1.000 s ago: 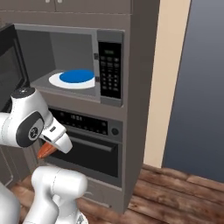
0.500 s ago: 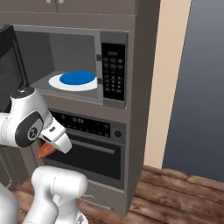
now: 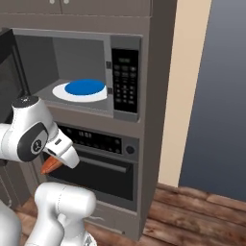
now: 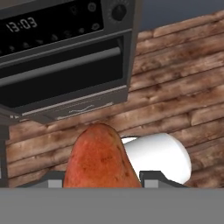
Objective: Pick the sweet potato from the counter and place it in the microwave. Then turn on the microwave.
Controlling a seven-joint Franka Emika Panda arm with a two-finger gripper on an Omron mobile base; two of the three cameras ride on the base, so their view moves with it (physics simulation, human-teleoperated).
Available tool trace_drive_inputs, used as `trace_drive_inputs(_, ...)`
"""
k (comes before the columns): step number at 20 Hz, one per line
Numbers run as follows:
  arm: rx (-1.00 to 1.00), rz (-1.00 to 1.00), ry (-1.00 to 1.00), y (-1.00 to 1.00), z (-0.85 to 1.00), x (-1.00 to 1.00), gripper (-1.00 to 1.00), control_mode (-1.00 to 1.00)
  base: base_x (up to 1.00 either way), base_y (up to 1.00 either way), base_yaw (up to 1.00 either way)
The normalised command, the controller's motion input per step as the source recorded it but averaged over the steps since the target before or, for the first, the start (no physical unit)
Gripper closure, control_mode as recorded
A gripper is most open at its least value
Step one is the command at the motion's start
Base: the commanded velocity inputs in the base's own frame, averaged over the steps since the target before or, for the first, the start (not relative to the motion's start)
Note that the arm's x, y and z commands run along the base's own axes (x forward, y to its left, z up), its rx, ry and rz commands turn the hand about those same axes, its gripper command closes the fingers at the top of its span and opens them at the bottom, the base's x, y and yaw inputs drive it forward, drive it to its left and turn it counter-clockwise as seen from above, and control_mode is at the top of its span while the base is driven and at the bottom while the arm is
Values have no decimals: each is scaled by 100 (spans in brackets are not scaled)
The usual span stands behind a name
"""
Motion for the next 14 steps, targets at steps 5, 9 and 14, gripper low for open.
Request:
trace_drive_inputs(5,0,0,0,0,0,0,100,100,34,25,0)
trace_drive_inputs(9,0,0,0,0,0,0,100,100,37,17,0)
trace_drive_inputs(14,0,0,0,0,0,0,100,100,36,13,0)
